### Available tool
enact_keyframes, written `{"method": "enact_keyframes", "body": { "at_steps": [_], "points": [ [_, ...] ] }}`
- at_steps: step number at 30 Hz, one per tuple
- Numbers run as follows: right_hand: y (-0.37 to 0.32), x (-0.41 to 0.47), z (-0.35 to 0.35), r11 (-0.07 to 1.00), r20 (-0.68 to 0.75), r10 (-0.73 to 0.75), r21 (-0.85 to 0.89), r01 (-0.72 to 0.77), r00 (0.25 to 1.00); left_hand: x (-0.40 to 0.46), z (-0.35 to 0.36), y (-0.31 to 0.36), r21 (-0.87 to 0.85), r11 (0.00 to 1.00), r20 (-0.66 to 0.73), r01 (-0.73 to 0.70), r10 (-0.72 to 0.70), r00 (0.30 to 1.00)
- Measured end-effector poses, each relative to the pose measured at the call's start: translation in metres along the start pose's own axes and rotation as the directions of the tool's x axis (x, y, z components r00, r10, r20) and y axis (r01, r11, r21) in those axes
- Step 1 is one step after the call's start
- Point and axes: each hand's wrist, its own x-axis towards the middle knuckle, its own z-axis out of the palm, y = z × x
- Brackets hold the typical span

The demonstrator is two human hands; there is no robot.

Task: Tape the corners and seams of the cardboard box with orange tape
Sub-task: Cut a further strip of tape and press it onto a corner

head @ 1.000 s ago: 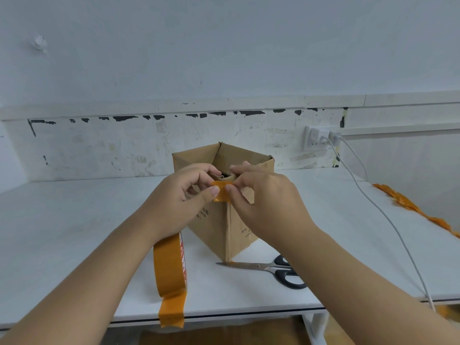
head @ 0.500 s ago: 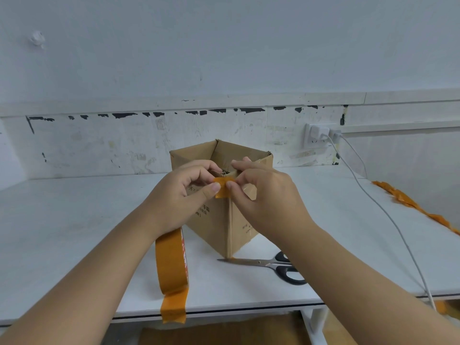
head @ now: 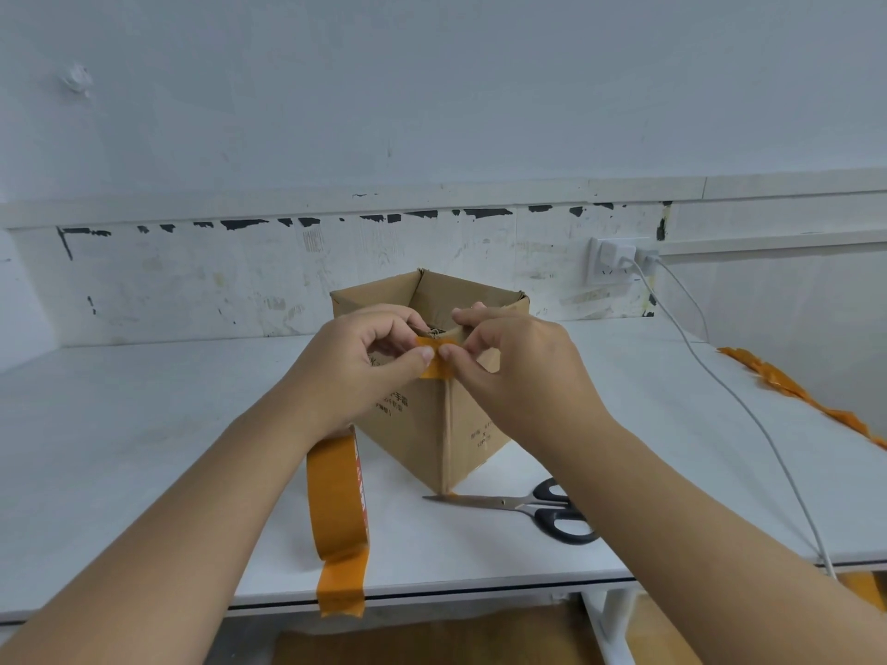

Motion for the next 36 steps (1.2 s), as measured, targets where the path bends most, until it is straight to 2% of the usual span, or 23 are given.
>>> {"method": "enact_keyframes", "body": {
  "at_steps": [7,10,14,19,27,30,36],
  "points": [
    [0.002,0.005,-0.003,0.998,0.015,-0.005,-0.060,0.005,1.000,0.001,0.001,-0.001,-0.027,0.999,-0.022,-0.023,0.022,1.000],
    [0.002,0.006,-0.004,0.999,0.000,0.008,-0.034,-0.008,1.000,0.002,-0.002,-0.003,-0.052,0.998,-0.032,0.017,-0.019,0.999],
    [0.002,0.008,-0.006,1.000,-0.004,0.005,-0.025,-0.005,1.000,0.004,-0.005,-0.003,-0.142,0.989,0.025,0.034,-0.031,0.999],
    [0.003,0.012,-0.010,0.999,0.003,-0.006,0.045,0.006,1.000,0.001,-0.004,-0.007,-0.092,0.996,0.024,-0.005,0.007,1.000],
    [0.005,0.019,-0.013,0.999,0.102,-0.035,-0.022,0.037,0.994,0.008,0.000,-0.003,-0.233,0.971,0.072,0.060,-0.044,0.996],
    [0.006,0.022,-0.016,0.999,0.131,-0.052,-0.001,0.053,0.990,0.006,0.003,-0.003,-0.252,0.967,0.067,0.039,-0.022,0.998],
    [0.006,0.024,-0.010,0.999,0.080,-0.039,0.014,0.038,0.996,0.008,0.003,-0.003,-0.288,0.956,0.082,0.049,-0.027,0.996]
  ]
}}
